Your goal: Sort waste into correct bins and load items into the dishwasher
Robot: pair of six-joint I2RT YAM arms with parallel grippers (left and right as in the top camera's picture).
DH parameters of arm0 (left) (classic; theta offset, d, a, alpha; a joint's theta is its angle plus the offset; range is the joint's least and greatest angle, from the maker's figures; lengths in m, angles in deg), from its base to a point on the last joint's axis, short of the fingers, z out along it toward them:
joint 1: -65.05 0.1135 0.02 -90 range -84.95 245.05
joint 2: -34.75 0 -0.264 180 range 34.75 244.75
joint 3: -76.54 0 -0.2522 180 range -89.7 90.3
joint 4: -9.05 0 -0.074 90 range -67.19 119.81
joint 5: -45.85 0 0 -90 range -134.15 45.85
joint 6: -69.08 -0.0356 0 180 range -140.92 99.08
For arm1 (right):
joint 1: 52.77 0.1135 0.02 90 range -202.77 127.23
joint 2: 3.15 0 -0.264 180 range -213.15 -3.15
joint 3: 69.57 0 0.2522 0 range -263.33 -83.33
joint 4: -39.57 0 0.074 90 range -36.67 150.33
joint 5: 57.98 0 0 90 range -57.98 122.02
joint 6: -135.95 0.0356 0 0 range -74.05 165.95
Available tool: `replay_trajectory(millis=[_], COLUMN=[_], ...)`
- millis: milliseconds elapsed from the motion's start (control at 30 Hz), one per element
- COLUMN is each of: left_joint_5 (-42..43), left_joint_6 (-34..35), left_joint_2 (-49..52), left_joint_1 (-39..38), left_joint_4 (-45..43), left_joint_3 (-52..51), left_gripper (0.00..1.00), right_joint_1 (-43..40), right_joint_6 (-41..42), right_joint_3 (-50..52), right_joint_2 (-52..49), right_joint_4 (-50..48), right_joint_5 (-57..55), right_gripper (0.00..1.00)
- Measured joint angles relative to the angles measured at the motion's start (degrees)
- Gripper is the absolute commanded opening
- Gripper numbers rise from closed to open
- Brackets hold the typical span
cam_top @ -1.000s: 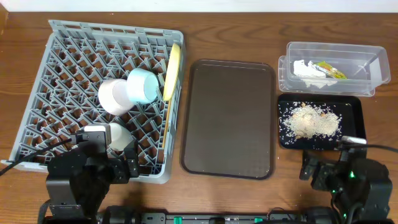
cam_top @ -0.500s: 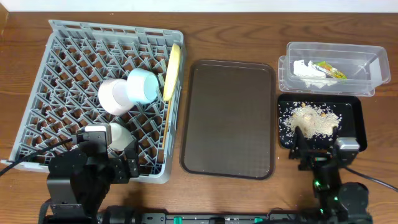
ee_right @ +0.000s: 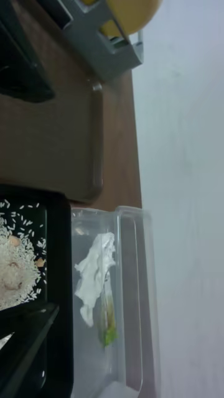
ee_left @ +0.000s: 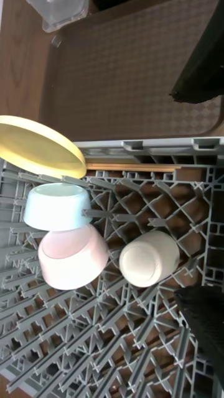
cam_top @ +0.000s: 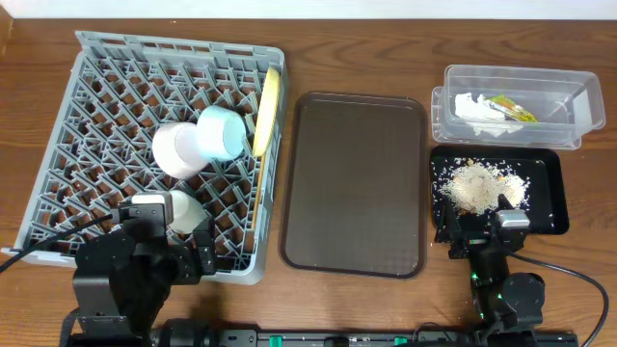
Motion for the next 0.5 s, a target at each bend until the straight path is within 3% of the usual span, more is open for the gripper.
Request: replay_trajectory(millis=[500], left_joint_5=[0.0], left_joint_6=[0.0], left_joint_2=[0.0], left_joint_1=[0.0], left_joint_4=[0.0], left_joint_3=[0.0], left_gripper=[0.94], right_joint_1=[0.0], right_joint_6=[-0.7], right_joint_3=[0.0], right_joint_2=[0.0], right_joint_4=[0.0], right_joint_5=[0.2], right_gripper=[0.99])
